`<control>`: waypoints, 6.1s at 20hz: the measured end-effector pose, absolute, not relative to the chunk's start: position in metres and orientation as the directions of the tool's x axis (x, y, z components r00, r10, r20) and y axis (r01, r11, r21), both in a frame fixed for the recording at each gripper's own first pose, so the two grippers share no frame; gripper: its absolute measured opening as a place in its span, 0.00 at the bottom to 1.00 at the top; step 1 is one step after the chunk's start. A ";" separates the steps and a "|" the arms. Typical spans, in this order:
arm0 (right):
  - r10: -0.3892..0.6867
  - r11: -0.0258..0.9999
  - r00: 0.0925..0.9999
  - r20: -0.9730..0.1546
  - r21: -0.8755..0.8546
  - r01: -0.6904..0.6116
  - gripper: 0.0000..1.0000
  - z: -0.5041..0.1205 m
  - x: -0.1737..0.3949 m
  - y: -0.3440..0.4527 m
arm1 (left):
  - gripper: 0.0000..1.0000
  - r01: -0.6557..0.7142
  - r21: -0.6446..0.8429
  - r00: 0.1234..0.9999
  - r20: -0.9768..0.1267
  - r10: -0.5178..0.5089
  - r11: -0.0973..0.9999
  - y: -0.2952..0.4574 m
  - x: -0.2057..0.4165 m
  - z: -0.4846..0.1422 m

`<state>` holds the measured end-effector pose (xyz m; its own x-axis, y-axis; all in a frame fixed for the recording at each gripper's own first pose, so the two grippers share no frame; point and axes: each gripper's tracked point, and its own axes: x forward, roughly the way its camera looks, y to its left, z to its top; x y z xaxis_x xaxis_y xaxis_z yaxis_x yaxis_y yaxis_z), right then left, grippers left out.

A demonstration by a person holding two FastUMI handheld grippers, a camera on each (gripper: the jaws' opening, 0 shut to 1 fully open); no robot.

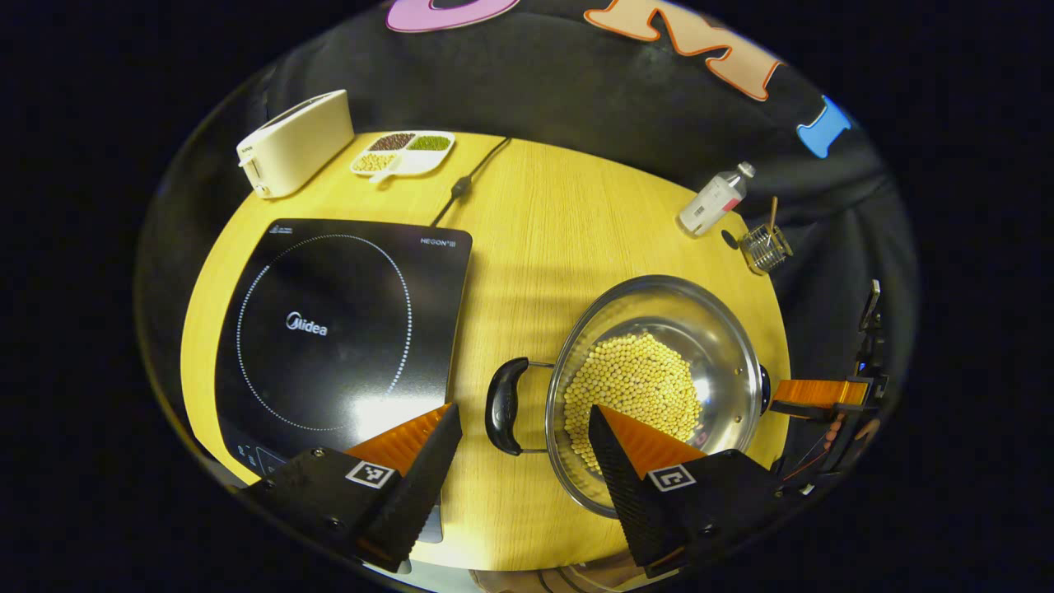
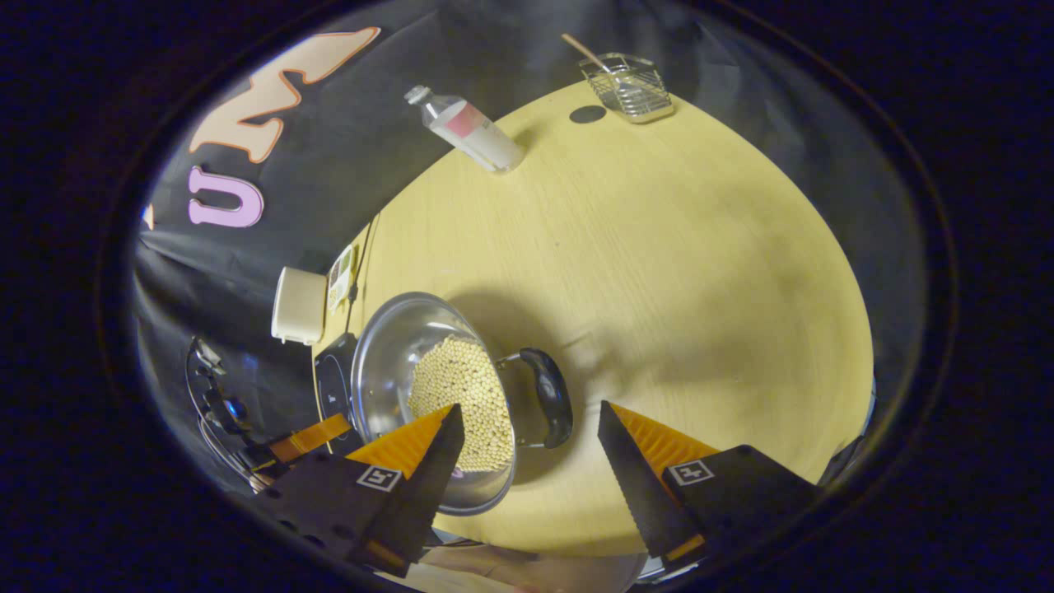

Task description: First push the handle of the pot to place it horizontally, then grasp the pot with both hands and set it on the induction cooktop.

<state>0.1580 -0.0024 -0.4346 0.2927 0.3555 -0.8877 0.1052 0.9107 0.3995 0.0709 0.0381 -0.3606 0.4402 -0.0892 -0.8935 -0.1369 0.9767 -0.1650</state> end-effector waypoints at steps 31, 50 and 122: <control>0.341 0.936 0.150 -0.928 0.350 0.037 0.46 -0.481 0.164 0.010 | 0.63 -0.162 -0.142 0.282 -0.955 -0.092 0.977 0.029 0.077 -0.408; 0.296 0.935 0.246 -0.923 0.332 0.124 0.52 -0.426 0.061 -0.020 | 0.62 -0.022 -0.135 0.292 -0.948 -0.123 0.991 0.006 0.007 -0.357; 0.277 0.947 0.399 -0.874 0.319 0.042 0.52 -0.453 0.127 0.355 | 0.66 -0.013 -0.029 0.520 -0.854 -0.018 0.999 0.367 0.088 -0.327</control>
<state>0.1265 0.3550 -0.4533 0.3992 0.2768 -0.8741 0.0417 0.9469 0.3189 0.0880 0.3670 -0.3267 0.5204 -0.0180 -0.8537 -0.0130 0.9995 -0.0290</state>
